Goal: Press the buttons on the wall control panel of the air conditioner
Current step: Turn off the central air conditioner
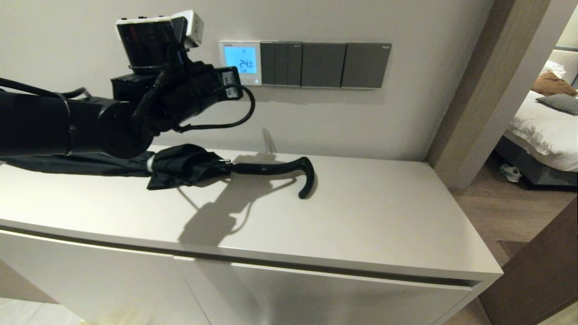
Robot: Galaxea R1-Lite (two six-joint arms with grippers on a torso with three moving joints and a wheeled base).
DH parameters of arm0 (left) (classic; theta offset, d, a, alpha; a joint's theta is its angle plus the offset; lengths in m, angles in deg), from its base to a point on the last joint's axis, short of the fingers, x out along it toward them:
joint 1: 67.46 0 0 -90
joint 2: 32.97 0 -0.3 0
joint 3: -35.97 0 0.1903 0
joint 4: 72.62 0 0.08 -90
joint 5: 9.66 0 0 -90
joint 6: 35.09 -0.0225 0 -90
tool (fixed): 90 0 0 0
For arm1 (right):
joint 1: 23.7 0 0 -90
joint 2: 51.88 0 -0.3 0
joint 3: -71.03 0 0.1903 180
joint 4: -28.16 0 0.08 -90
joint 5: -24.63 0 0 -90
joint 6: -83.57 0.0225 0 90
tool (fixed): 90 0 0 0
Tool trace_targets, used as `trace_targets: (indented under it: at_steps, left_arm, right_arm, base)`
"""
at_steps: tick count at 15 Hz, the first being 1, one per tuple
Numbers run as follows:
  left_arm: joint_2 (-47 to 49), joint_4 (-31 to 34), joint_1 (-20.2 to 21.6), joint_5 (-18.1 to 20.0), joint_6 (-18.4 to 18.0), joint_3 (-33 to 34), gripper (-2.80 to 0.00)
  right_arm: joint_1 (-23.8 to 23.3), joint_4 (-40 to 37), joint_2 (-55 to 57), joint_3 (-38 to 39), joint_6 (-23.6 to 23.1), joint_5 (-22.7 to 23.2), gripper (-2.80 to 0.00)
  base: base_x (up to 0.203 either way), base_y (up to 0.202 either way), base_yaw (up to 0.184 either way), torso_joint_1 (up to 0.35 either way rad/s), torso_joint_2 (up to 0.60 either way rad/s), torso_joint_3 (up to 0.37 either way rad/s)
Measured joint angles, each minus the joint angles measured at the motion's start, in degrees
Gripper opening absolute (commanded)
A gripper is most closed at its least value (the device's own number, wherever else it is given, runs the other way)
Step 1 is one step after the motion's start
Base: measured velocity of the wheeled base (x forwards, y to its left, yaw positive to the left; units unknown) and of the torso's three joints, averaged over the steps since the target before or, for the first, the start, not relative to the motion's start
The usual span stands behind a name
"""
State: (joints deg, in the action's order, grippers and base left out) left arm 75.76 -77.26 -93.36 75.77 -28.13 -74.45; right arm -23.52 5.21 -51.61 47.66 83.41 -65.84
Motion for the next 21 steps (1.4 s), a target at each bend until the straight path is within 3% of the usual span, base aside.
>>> trace_targets:
  at_steps: [4, 10, 15, 21]
  left_arm:
    - [-7.1, -0.2, 1.2, 0.0, -3.7, 7.8, -2.8]
    - [-20.7, -4.6, 8.0, 0.2, -6.0, 27.4, -2.8]
    - [-34.7, -8.2, 15.0, 0.3, -6.4, 46.1, -2.8]
    - [-49.3, -8.5, 20.5, -0.8, -6.2, 65.1, -2.8]
  right_arm:
    - [-0.1, 0.0, 0.0, 0.0, 0.0, 0.0, -2.8]
    - [0.0, 0.0, 0.0, 0.0, 0.0, 0.0, -2.8]
    - [0.0, 0.0, 0.0, 0.0, 0.1, -0.1, -2.8]
    - [-0.1, 0.0, 0.0, 0.0, 0.1, -0.1, -2.8]
  base:
    - [0.0, 0.0, 0.0, 0.0, 0.0, 0.0]
    - [0.0, 0.0, 0.0, 0.0, 0.0, 0.0]
    - [0.0, 0.0, 0.0, 0.0, 0.0, 0.0]
    - [0.0, 0.0, 0.0, 0.0, 0.0, 0.0]
